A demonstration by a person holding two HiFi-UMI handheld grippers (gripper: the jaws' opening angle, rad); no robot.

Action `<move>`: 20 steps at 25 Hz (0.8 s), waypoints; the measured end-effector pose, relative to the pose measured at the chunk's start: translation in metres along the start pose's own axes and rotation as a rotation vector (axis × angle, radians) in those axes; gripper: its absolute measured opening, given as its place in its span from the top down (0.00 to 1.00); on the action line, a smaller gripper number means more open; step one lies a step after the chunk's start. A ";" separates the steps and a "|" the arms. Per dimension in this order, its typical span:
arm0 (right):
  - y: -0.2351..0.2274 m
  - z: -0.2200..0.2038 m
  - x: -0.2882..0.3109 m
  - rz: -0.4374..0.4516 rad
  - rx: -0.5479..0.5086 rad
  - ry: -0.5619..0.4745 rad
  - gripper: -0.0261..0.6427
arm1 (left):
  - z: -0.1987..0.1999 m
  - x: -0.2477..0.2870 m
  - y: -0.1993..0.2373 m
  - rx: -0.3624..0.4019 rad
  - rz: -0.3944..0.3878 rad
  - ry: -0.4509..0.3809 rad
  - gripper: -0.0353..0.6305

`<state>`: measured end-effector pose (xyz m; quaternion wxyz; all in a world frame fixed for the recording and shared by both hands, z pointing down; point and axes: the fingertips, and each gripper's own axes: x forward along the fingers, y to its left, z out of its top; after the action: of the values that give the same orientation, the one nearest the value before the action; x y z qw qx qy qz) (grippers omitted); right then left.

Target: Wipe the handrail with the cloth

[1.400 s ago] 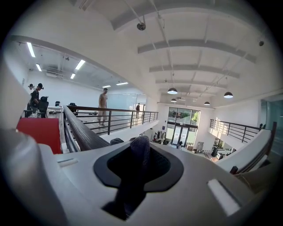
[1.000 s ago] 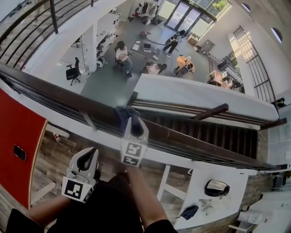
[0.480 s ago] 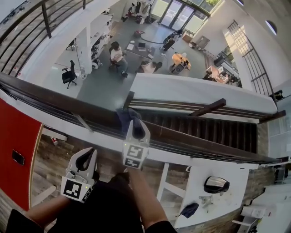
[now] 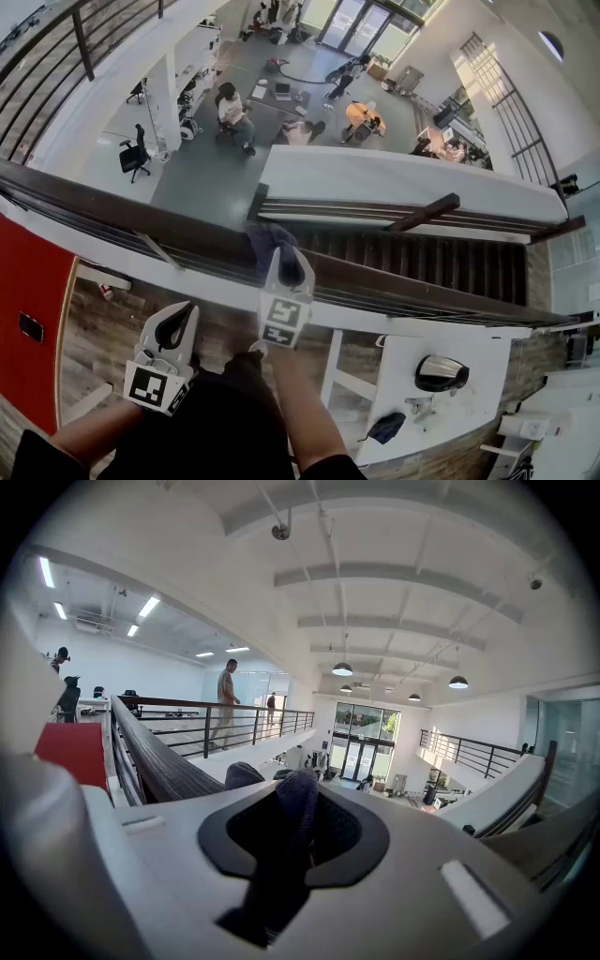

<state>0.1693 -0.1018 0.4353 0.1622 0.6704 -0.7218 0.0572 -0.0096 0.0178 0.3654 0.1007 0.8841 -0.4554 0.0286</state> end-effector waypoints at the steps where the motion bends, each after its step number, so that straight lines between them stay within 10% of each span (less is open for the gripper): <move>1: -0.002 -0.001 -0.001 -0.003 0.006 0.000 0.86 | -0.001 0.001 -0.001 -0.002 -0.002 0.001 0.95; 20: -0.047 -0.011 -0.018 -0.024 0.003 -0.001 0.86 | -0.001 0.021 -0.032 -0.020 0.011 -0.015 0.95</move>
<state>0.2179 -0.0860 0.4337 0.1615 0.6793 -0.7137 0.0559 0.0290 0.0192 0.3649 0.1059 0.8808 -0.4612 0.0180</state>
